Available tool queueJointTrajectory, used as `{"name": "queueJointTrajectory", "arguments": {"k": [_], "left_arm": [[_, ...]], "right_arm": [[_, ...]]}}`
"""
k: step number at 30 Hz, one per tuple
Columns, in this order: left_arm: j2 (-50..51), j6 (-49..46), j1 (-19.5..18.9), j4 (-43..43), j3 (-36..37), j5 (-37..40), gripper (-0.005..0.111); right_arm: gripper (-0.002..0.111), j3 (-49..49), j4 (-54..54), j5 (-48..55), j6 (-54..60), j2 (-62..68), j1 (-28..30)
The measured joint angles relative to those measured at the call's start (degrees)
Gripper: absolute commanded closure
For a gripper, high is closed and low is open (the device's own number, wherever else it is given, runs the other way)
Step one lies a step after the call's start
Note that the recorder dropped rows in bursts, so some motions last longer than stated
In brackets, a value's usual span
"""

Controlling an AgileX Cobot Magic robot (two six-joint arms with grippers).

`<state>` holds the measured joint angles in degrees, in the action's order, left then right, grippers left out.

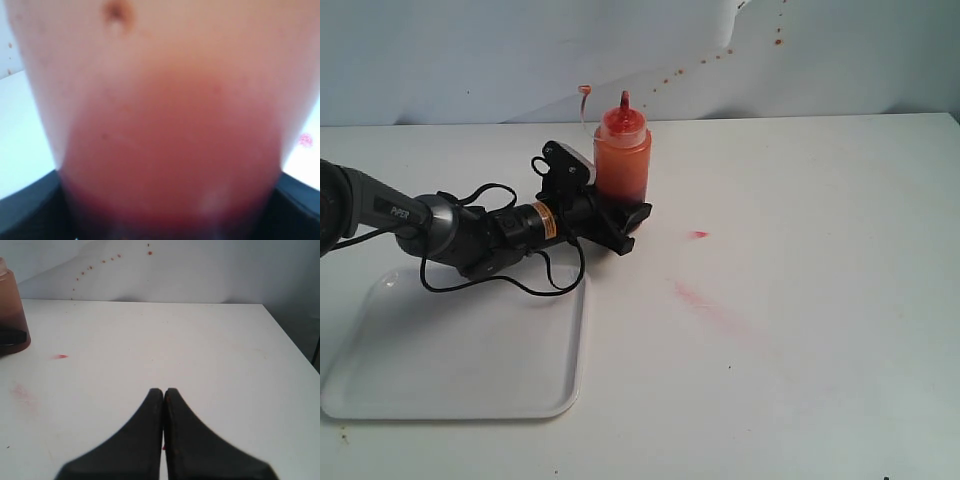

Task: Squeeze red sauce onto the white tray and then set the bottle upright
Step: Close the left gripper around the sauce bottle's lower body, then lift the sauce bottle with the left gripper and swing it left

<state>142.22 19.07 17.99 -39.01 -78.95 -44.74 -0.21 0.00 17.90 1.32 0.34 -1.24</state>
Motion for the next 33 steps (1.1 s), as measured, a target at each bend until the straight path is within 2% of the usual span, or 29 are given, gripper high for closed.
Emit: {"name": "queueJointTrajectory", "arguments": {"k": [33], "left_arm": [[-0.1, -0.6, 0.0, -0.9, -0.2, -0.3, 0.107]], "right_arm": [[0.108, 0.0, 0.0, 0.0, 0.0, 0.0, 0.0]]}}
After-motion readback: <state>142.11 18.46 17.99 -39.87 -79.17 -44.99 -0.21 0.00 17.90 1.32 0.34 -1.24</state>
